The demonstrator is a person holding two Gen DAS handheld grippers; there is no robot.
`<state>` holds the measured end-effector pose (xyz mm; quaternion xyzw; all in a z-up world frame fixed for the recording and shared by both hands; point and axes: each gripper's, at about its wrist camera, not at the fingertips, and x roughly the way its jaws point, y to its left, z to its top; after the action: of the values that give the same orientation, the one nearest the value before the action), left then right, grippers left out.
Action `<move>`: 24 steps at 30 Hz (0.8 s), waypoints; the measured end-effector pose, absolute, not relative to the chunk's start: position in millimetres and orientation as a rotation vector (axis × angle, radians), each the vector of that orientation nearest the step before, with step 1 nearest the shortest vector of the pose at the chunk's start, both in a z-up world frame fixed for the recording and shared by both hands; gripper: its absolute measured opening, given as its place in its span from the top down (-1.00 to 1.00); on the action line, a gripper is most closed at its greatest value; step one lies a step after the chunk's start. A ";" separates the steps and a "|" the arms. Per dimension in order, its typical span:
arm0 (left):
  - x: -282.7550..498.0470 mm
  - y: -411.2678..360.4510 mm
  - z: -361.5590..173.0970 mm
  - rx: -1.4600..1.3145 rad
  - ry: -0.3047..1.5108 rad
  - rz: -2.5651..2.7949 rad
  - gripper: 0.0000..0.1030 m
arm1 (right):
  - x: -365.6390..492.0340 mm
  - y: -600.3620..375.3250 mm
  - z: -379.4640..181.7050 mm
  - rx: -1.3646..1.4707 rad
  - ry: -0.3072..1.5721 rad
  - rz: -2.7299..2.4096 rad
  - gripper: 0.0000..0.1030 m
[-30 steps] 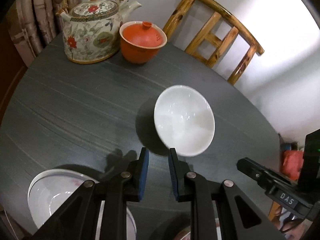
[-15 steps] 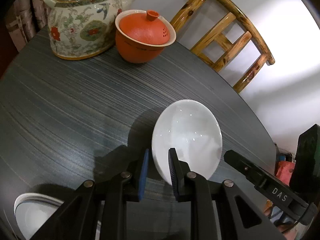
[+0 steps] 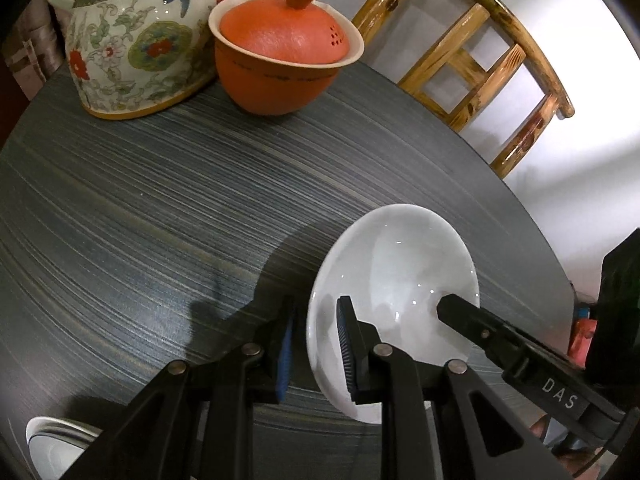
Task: Organize plates and bowls
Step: 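Close the left tool on the small white bowl rim, then carry the small white bowl with the left tool over the nested bowls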
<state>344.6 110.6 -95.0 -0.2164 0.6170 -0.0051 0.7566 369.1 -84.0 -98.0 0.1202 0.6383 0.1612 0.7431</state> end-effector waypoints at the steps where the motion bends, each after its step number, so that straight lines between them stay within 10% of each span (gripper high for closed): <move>1: 345.2 109.4 -96.2 -0.463 1.346 -0.009 0.61 | 370.2 -83.6 -99.0 0.261 1.400 0.356 0.50; 24: 343.7 101.3 -101.7 -0.455 1.373 -0.011 0.72 | 374.1 -74.0 -105.0 0.240 1.398 0.392 0.87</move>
<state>343.7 101.3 -101.7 -0.2081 0.6280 -0.0051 0.7498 374.1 -74.0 -105.0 0.1093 0.6377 0.1788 0.7412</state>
